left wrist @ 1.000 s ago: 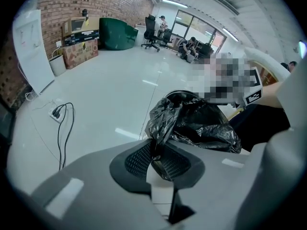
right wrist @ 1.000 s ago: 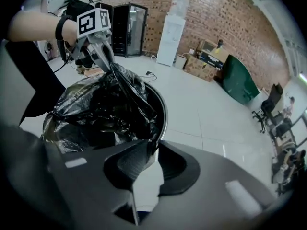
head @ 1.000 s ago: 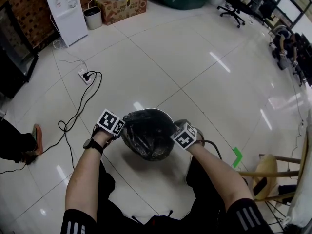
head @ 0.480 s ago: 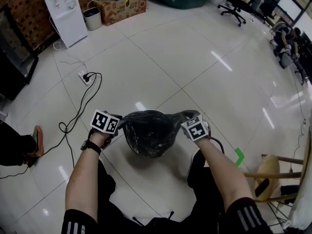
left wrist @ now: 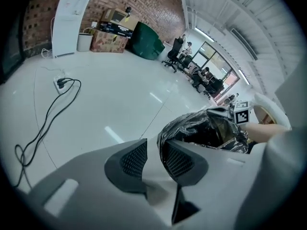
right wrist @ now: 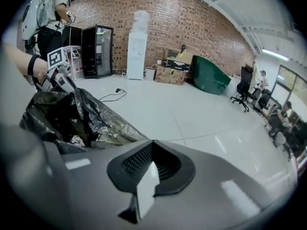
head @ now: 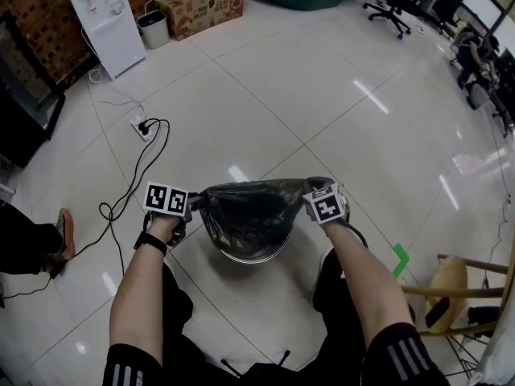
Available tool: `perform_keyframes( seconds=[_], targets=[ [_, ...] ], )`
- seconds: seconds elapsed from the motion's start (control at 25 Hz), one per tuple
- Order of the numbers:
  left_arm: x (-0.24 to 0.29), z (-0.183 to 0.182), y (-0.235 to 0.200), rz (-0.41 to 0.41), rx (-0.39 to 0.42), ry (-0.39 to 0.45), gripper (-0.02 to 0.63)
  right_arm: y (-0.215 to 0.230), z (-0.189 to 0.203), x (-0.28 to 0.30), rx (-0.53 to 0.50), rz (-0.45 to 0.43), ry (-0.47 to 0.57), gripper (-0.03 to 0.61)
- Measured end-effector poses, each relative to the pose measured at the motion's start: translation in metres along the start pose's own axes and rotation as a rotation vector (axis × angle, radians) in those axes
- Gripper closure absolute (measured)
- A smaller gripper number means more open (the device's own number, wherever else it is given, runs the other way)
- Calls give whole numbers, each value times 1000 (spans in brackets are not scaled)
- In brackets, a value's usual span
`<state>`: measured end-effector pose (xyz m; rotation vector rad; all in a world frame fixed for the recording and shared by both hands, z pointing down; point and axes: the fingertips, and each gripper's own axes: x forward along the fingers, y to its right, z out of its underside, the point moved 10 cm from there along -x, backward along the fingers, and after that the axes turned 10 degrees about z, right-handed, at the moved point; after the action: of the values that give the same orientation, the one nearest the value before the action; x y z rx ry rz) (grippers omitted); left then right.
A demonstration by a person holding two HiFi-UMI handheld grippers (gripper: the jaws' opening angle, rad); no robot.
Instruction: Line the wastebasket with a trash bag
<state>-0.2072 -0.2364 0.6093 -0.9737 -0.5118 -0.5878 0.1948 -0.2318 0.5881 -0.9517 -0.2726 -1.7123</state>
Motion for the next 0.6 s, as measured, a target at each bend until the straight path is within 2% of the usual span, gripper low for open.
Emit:
perform_keyframes(
  seconds=[0.2, 0.44, 0.6],
  targets=[
    [8, -7, -8, -24, -29, 17, 509, -6, -1, 24, 3, -18, -58, 574],
    [16, 11, -30, -37, -88, -67, 509, -15, 14, 50, -23, -46, -129, 574],
    [22, 24, -33, -20, -90, -134, 496, -27, 27, 57, -25, -116, -152, 574]
  ],
)
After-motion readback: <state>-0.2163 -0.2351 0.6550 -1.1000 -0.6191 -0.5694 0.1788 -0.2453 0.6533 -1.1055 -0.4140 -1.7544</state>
